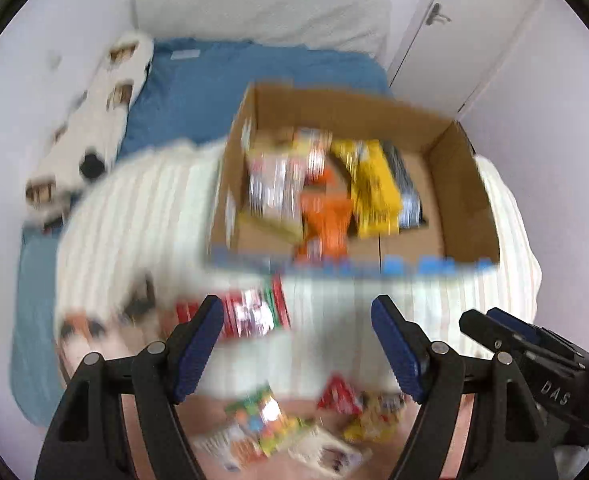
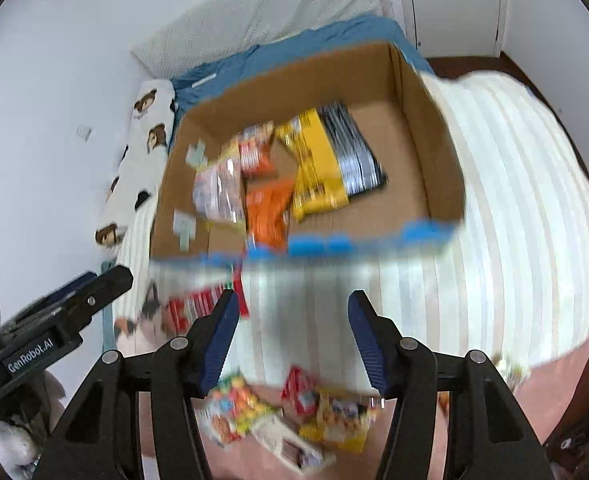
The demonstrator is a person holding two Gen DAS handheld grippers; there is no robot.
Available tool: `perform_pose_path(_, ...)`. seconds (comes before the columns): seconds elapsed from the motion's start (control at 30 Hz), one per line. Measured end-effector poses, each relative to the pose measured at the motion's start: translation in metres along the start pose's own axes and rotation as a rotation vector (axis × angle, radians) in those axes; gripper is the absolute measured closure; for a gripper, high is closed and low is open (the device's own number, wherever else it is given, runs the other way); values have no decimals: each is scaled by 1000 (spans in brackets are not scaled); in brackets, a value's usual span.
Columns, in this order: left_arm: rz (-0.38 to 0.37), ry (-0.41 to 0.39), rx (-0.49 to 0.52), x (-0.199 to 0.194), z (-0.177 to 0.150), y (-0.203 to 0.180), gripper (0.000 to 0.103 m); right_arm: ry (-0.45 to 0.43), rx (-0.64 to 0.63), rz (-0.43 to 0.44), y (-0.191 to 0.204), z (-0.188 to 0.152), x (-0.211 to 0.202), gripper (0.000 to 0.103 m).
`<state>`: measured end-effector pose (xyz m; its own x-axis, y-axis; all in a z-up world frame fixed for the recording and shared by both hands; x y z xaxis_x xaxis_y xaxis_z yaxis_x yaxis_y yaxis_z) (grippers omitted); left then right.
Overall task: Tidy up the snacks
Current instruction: 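Grasp the panda chip bag with the right tool while the left tool grasps the Franzzi cookie pack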
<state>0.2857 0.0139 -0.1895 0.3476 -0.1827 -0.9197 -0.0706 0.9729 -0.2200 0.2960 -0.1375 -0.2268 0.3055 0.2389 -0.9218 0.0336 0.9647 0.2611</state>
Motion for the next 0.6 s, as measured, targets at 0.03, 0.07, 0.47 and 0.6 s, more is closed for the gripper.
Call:
perform_pose_path(0.03, -9, 34, -25, 7, -21, 3, 28, 18, 5, 2, -4, -13, 2, 43)
perform_pose_path(0.07, -22, 70, -47, 15, -39, 5, 28, 48, 16, 9, -11, -30, 7, 42)
perform_pose_path(0.47, -170, 442, -398, 129, -194, 1, 28, 243, 193, 14, -85, -141, 74, 42)
perform_pose_path(0.6, -166, 532, -499, 156, -221, -1, 28, 262, 211, 4, -96, -158, 82, 41)
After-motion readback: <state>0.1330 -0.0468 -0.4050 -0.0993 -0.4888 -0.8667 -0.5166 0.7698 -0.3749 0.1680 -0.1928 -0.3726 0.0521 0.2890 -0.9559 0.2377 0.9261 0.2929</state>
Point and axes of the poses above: each gripper's, at about its wrist camera, not at the fingertips, and x roughly the way its jaws point, y to its left, z to its top, the point moved 8 cm from there along x, roughly the way its jaws point, and after that the axes turned 3 degrees about -z, right-handed, at the moved point
